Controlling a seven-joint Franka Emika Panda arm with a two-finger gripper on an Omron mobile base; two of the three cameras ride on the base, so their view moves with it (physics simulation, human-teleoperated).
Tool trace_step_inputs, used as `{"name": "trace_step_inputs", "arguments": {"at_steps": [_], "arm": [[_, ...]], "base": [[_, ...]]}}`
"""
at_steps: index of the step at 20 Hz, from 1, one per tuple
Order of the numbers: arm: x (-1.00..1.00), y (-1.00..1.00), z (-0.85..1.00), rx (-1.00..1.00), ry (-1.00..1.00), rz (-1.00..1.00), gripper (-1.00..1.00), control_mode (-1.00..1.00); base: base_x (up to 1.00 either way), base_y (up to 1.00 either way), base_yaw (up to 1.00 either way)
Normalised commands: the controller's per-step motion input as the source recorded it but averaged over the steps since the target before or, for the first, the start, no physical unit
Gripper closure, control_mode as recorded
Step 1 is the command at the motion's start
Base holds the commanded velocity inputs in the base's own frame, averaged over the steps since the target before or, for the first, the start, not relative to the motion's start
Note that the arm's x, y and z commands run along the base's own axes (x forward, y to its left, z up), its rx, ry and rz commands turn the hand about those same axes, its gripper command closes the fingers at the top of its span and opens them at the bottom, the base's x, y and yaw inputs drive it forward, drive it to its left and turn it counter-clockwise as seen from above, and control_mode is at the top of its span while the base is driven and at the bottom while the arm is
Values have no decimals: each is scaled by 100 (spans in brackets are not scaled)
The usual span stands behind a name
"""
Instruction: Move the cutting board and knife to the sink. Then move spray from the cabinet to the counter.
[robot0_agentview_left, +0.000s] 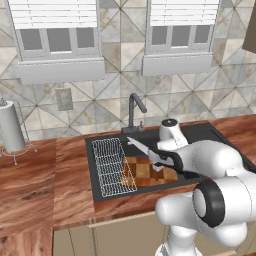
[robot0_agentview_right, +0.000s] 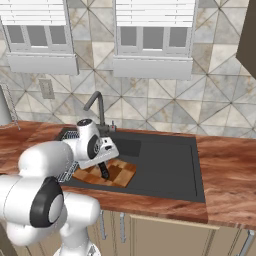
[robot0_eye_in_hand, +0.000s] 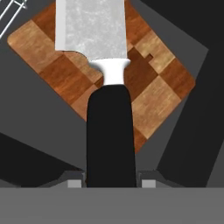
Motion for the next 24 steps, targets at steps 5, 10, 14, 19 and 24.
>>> {"name": "trace_step_inputs", "arguments": {"at_steps": [5, 10, 14, 19, 24], "arm": [[8, 0, -29, 0, 0, 0, 100, -100], [17, 0, -14, 0, 2, 0, 100, -100], [31, -3, -9, 0, 0, 0, 100, -100], [29, -9, -15, 0, 0, 0, 100, -100], [24, -6, -29, 0, 0, 0, 100, -100]], "base": [[0, 0, 0], [0, 0, 0], [0, 0, 0], [0, 0, 0], [0, 0, 0]]}}
